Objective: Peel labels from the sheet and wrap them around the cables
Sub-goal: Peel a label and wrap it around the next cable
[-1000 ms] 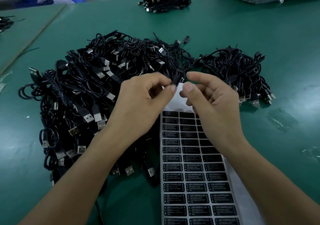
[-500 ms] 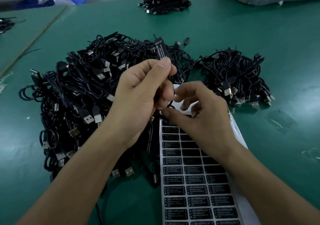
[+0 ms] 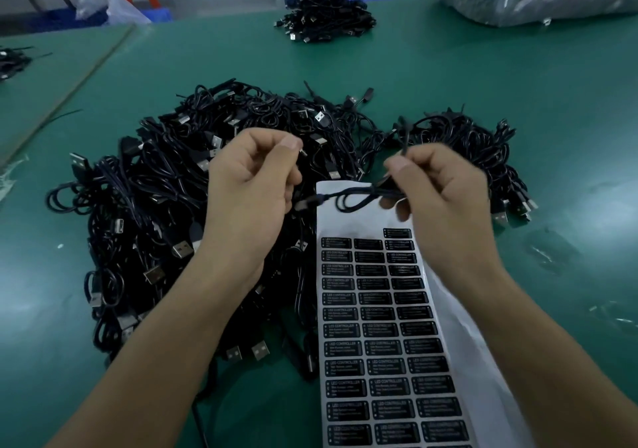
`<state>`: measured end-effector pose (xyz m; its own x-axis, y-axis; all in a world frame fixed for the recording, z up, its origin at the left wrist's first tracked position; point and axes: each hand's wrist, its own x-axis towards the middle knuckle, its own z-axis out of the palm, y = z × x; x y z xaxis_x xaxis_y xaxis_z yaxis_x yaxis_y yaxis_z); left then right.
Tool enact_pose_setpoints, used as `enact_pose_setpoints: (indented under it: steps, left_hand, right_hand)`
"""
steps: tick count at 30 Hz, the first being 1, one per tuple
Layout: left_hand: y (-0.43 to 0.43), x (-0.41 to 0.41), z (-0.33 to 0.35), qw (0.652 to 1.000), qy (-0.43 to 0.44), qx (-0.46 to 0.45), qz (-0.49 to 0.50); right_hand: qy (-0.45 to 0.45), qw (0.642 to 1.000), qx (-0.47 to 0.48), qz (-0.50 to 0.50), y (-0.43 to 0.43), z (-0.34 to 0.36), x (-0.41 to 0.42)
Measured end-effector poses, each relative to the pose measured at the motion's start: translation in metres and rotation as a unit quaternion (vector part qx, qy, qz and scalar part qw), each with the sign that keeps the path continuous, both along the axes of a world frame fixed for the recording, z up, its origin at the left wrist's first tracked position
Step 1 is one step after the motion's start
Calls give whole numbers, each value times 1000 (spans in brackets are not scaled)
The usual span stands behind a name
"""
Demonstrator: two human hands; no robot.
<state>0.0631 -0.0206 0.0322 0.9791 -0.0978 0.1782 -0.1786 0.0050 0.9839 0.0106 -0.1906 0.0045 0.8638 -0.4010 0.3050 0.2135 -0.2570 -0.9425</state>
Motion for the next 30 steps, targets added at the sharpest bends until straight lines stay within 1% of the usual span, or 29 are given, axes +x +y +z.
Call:
enact_pose_setpoints:
  steps: [2,3,5,7,8,10,12,14,16,17,18,20,21,23,24,25,27,28,30]
  left_hand:
    - [3,2,-2,998,-17,57,6]
    - [5,4,-4,994,-36,103,6]
    - [9,6,-8,974,-81,212,-2]
    - [9,4,-10,950,-104,293,-14]
    - [10,2,-11,941,-106,319,-23]
    - [12,2,-11,923,-100,368,-57]
    - [17,4,-9,889,-80,430,-134]
    - [23,6,-2,845,-47,479,-234]
    - [26,5,2,798,-40,527,-290]
    - [25,4,2,776,-47,553,-298]
    - [23,3,1,762,-57,574,-294]
    - [20,1,-3,753,-80,595,-268]
    - [19,1,-5,752,-91,600,-255]
    - [16,0,-10,747,-115,612,-231]
    - [14,-1,-13,746,-126,617,-217]
    - [12,-2,-14,746,-133,621,-202]
    - [8,-4,-15,748,-137,624,-182]
    - [7,-5,-13,755,-133,616,-180]
    - [12,-5,-5,786,-118,583,-170]
  right_hand:
    - [16,996,-67,-60,-13,13,8]
    - [21,990,-104,-90,-21,21,12]
    - [20,974,-169,-149,-34,36,21]
    - [33,956,-214,-197,-46,48,28]
    - [54,949,-230,-207,-52,51,31]
    - [125,937,-255,-204,-63,55,37]
    - [202,923,-261,-198,-72,55,42]
    - [250,906,-268,-211,-76,53,44]
    - [264,891,-295,-224,-75,50,42]
    - [260,884,-316,-226,-73,48,40]
    - [244,878,-343,-229,-70,46,38]
    - [177,868,-395,-242,-60,41,30]
    - [134,869,-408,-245,-52,39,25]
    - [65,887,-407,-210,-33,35,16]
    - [51,899,-402,-168,-22,31,12]
    - [56,911,-392,-114,-12,26,8]
    - [108,930,-351,1,5,13,4]
    - [134,932,-336,41,10,6,4]
    - [161,926,-331,78,11,-7,3]
